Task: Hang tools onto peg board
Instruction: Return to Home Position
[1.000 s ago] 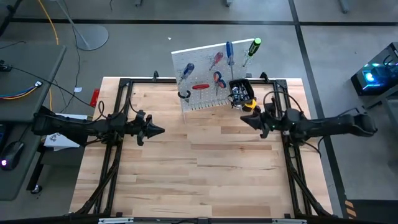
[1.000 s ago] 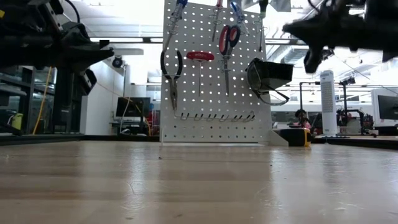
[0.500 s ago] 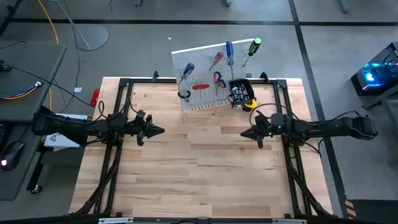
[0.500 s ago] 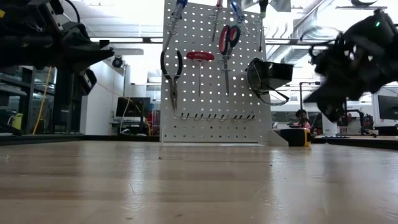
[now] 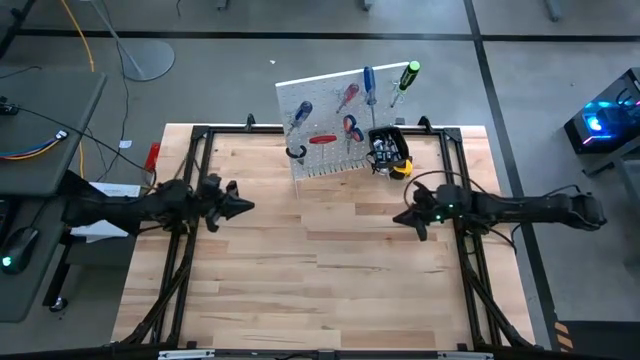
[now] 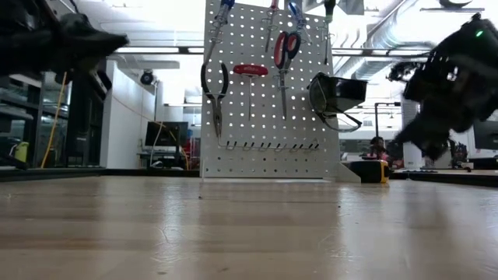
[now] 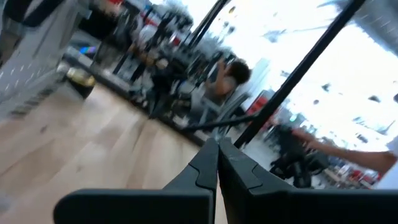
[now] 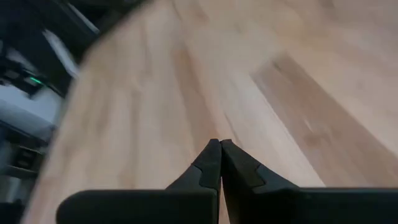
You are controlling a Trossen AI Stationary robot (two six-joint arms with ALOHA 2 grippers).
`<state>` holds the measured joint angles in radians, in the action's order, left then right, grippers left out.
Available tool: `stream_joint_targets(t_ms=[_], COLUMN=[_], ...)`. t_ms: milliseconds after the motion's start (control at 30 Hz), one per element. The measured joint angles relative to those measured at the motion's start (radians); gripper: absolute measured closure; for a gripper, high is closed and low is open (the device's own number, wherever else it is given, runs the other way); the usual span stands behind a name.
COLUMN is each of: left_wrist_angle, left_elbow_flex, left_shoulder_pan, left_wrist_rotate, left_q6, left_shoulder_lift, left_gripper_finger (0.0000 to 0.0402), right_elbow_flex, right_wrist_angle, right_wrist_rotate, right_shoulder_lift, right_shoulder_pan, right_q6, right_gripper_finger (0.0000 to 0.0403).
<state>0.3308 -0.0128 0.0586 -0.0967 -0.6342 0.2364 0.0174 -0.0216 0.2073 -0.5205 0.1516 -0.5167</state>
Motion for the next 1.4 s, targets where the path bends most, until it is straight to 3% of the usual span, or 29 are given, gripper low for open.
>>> stream_joint_targets(t_ms=[267,400,633,800,1400], left_wrist_angle=[-0.059,-0.089,-0.316,-0.325,-0.324], left_elbow_flex=[0.000,0.001,0.001,0.000,0.000], left_shoulder_pan=[0.000,-0.002,-0.030,-0.071,-0.113], left_wrist_rotate=[0.000,0.001,0.018,0.073,0.075], left_q6=[0.000,0.000,-0.001,0.000,0.000], left_shoulder_lift=[-0.226,-0.233,-0.232,-0.234,-0.229], left_gripper_finger=[0.0401,0.0401,0.0401,0.0401,0.0401], right_elbow_flex=[0.000,0.000,0.000,0.000,0.000], right_wrist_angle=[-0.002,-0.006,-0.063,-0.039,-0.005], right_wrist_rotate=[0.002,0.002,0.010,0.012,0.012], right_shoulder_lift=[0.374,0.521,0.520,0.503,0.498], right_shoulder_pan=[-0.024,-0.017,-0.014,-0.015,-0.015], right_q6=[0.001,0.001,0.001,0.001,0.001], right_gripper_finger=[0.0402,0.0402,0.0402,0.0402,0.0402])
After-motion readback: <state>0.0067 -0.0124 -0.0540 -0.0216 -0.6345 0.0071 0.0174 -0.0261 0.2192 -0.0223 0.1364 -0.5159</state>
